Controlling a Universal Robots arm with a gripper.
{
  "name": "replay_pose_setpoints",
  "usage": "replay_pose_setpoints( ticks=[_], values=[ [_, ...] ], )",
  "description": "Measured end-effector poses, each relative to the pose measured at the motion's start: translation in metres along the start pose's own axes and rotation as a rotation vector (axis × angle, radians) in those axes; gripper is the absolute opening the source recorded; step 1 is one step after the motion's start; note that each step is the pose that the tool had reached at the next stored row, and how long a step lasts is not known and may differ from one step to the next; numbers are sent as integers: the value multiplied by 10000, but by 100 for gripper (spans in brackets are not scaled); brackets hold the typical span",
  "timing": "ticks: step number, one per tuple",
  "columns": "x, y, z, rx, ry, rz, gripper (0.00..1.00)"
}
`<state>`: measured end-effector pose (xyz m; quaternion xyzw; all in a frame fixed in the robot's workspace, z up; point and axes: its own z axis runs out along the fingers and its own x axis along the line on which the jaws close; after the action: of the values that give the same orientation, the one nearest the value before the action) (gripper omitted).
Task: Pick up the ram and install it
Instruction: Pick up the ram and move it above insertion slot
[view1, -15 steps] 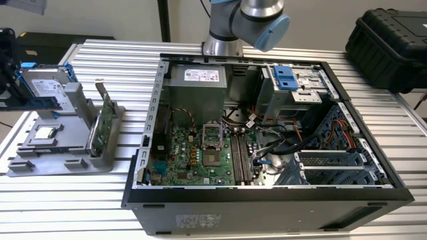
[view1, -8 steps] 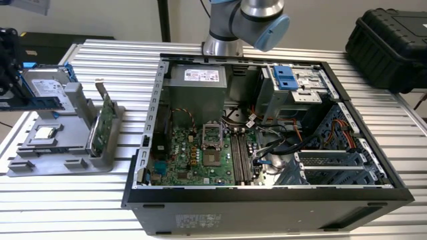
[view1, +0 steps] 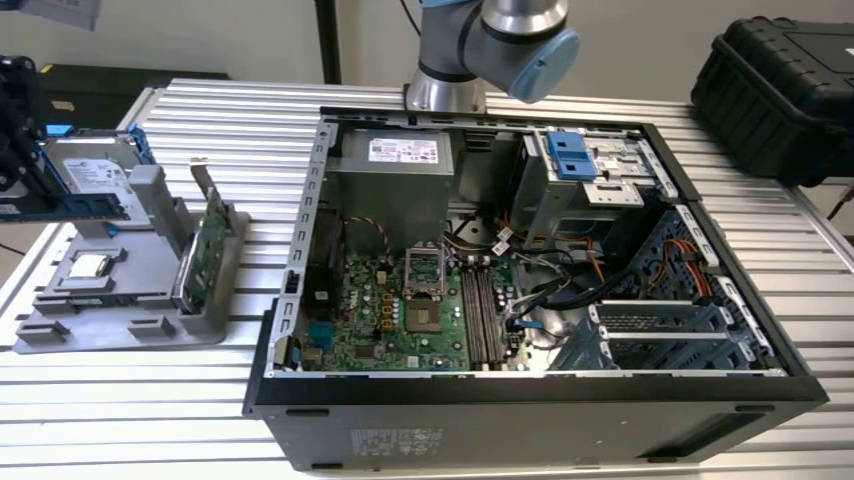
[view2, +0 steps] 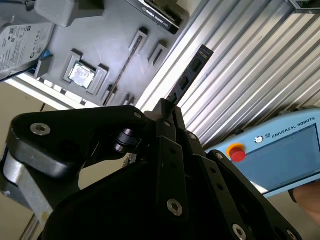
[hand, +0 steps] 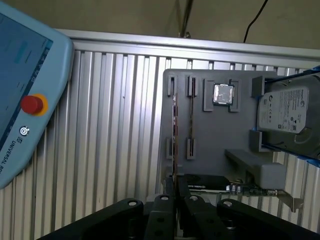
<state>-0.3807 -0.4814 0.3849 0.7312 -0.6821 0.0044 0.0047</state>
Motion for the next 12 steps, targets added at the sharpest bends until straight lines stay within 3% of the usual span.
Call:
replay_pose_setpoints(
  ticks=[12],
  values=[
    [2, -15, -57, -2, 1, -1, 0]
  ],
)
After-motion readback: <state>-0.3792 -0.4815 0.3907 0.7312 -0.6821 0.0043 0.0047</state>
